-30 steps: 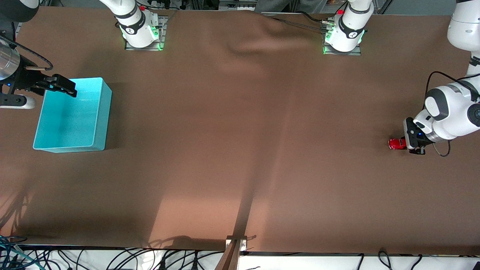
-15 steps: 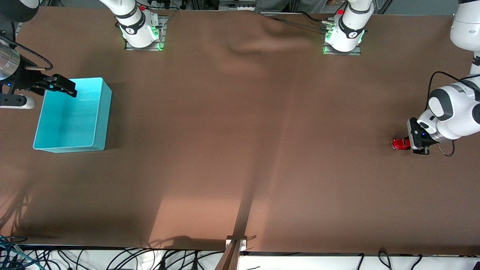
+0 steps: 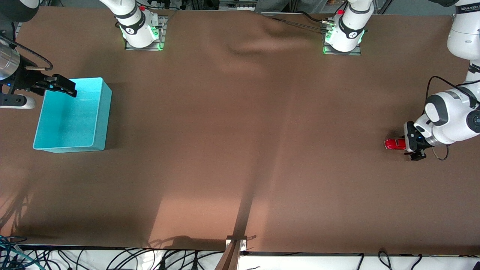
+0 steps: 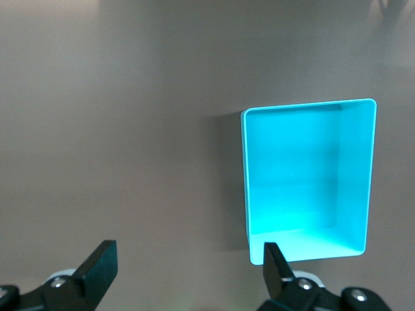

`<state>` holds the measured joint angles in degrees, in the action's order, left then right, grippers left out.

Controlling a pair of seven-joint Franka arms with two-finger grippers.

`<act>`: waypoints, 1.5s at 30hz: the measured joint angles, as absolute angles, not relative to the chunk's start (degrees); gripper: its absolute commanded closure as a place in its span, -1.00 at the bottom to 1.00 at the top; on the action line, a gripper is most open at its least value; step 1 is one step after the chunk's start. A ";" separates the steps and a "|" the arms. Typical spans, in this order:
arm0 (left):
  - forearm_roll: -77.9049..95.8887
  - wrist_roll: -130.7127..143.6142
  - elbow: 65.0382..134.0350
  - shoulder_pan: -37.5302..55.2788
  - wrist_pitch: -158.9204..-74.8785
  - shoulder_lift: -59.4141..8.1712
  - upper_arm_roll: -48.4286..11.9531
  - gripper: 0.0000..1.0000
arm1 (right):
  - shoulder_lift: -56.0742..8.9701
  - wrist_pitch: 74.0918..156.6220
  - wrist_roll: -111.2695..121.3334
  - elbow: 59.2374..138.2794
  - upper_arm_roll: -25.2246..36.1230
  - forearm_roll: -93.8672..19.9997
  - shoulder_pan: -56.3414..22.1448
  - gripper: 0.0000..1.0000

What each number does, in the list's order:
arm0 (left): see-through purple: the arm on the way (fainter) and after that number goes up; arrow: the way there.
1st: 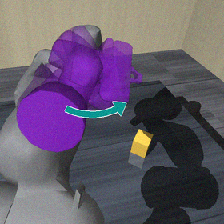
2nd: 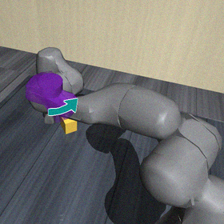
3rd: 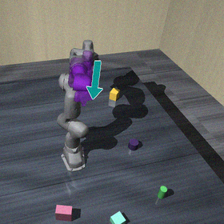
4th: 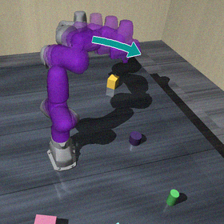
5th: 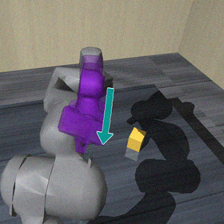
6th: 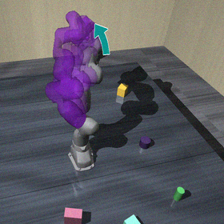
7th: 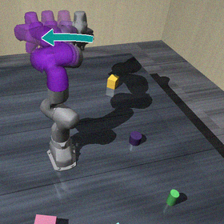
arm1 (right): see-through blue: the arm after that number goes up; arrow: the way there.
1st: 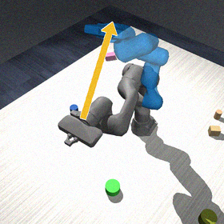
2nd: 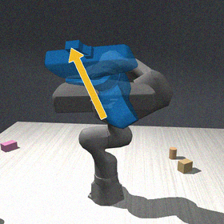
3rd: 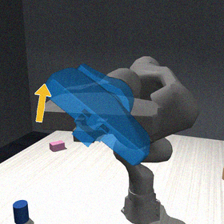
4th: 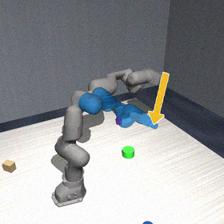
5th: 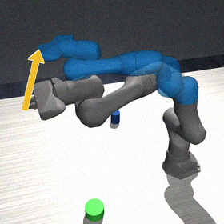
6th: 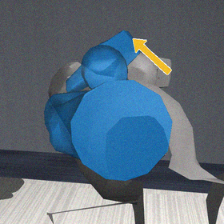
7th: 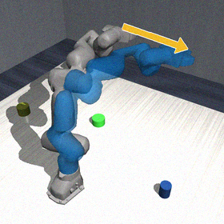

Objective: Wind red beetle toy and store in blue box

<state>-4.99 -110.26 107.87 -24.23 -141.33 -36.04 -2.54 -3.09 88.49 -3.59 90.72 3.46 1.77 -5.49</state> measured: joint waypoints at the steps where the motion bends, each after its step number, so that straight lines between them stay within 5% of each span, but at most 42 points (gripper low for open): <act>1: -4.99 -110.30 107.77 -24.23 -141.25 -36.04 -2.54 -1.00 | -3.09 88.49 -3.59 90.72 3.46 1.77 -5.49 -1.00; 45: -1.32 -110.37 95.19 -25.66 -131.60 -36.02 -2.63 -1.00 | -3.09 88.49 -3.59 90.72 3.46 1.76 -5.49 -1.00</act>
<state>-1.32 -110.37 95.19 -25.66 -131.60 -36.02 -2.63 -3.09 88.49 -3.59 90.72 3.46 1.76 -5.49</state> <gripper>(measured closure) 0.000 0.000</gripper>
